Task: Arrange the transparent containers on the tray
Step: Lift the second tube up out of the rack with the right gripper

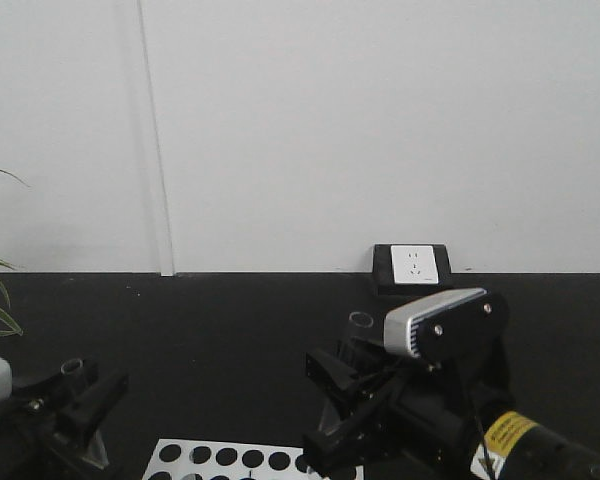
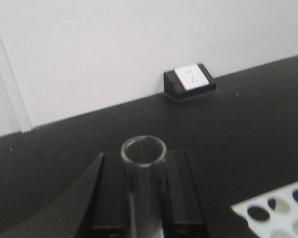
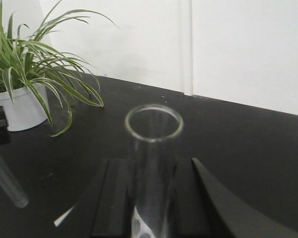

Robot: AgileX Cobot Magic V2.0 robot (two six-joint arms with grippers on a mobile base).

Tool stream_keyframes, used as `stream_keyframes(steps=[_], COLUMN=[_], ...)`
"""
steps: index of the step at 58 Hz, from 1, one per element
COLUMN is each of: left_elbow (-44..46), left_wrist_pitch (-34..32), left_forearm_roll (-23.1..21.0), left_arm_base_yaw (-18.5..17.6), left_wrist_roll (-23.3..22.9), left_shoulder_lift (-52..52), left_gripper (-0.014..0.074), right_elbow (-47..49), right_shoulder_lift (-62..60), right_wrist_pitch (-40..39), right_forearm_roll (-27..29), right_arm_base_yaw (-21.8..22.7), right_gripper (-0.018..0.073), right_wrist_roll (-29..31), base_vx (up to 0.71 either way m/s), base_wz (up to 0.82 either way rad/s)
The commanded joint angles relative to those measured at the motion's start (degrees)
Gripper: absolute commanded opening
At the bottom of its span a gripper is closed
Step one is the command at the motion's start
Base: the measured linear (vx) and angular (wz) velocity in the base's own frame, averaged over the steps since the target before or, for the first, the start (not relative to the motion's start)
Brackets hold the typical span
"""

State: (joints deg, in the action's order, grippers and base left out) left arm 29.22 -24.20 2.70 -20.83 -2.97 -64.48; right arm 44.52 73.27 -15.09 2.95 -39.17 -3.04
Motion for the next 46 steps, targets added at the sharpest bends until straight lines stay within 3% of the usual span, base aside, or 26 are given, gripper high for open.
stream_keyframes(steps=[1, 11, 18, 35, 46], left_elbow=[5.56, 12.89, 13.12, 13.12, 13.07], left_wrist_pitch=[-1.38, 5.98, 6.72, 20.47, 29.01], left_forearm_roll=[-0.06, -0.26, -0.26, -0.20, -0.02], left_arm_base_yaw=[-0.34, -0.34, -0.34, -0.34, -0.34], left_wrist_roll=[-0.45, -0.45, -0.45, 2.97, 2.97], left_shoulder_lift=[1.44, 3.24, 7.17, 20.48, 25.70], left_gripper=[0.0083, 0.0083, 0.0083, 0.0083, 0.0083], right_elbow=[6.10, 9.87, 9.87, 9.87, 9.87], right_shoulder_lift=[-2.40, -5.03, -8.32, -16.53, -20.41], right_wrist_pitch=[1.83, 6.31, 9.06, 20.37, 21.74], right_forearm_roll=[-0.45, 0.02, -0.09, -0.16, -0.37], right_arm_base_yaw=[0.30, 0.30, 0.30, 0.34, 0.34], right_gripper=[0.0053, 0.0053, 0.0055, 0.0057, 0.0057], right_wrist_roll=[2.22, 4.34, 4.34, 4.34, 4.40], base_vx=[0.00, 0.00, 0.00, 0.00, 0.00], base_wz=[0.00, 0.00, 0.00, 0.00, 0.00])
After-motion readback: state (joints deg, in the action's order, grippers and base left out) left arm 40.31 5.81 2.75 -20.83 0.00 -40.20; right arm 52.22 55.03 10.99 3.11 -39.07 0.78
